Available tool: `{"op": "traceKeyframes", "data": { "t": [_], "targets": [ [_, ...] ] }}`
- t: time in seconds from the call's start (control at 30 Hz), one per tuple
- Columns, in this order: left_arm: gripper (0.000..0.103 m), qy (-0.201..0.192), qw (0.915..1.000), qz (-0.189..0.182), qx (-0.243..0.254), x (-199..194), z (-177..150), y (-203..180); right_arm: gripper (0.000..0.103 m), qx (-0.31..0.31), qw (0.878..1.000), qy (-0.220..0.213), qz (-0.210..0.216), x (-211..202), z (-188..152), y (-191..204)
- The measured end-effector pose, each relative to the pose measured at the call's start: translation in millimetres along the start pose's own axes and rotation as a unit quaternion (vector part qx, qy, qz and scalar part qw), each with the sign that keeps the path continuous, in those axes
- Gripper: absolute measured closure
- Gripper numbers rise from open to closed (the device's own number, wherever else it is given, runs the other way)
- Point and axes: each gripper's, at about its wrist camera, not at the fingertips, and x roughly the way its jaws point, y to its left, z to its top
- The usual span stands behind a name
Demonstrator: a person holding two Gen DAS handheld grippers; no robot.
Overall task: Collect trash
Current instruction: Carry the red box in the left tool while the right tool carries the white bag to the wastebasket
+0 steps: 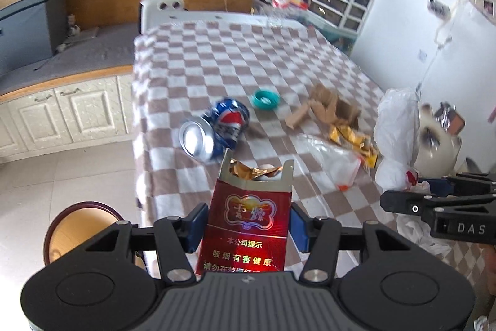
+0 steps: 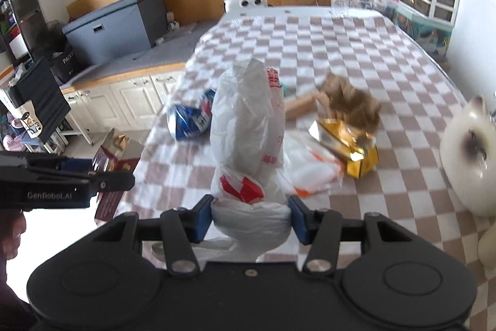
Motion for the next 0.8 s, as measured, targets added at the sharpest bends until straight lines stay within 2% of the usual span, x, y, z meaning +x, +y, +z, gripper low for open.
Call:
{"op": "traceKeyframes", "data": {
  "t": [0.2, 0.4, 0.6, 0.8],
  "targets": [
    [0.048, -0.031, 0.9991, 0.022, -0.02, -33.7, 8.5, 28.3, 0.05, 0.003, 0.999, -0.037, -0.006, -12.5, 20.7, 28.2],
    [0.048, -0.059, 0.9967, 0.038, -0.041, -59.6, 18.6, 80.9, 0.05, 0.008, 0.998, -0.055, -0.001, -7.3, 40.0, 71.5],
    [0.048, -0.069, 0.9937, 0.06, -0.064, -74.3, 25.9, 148.3, 0.05, 0.001, 0.998, -0.053, 0.014, 21.2, 59.7, 127.7],
    [0.048, -0.062, 0.9896, 0.086, -0.097, -75.0, 25.2, 217.5, 0.05, -0.005, 0.999, -0.035, 0.031, 65.2, 75.1, 187.3]
  ]
}}
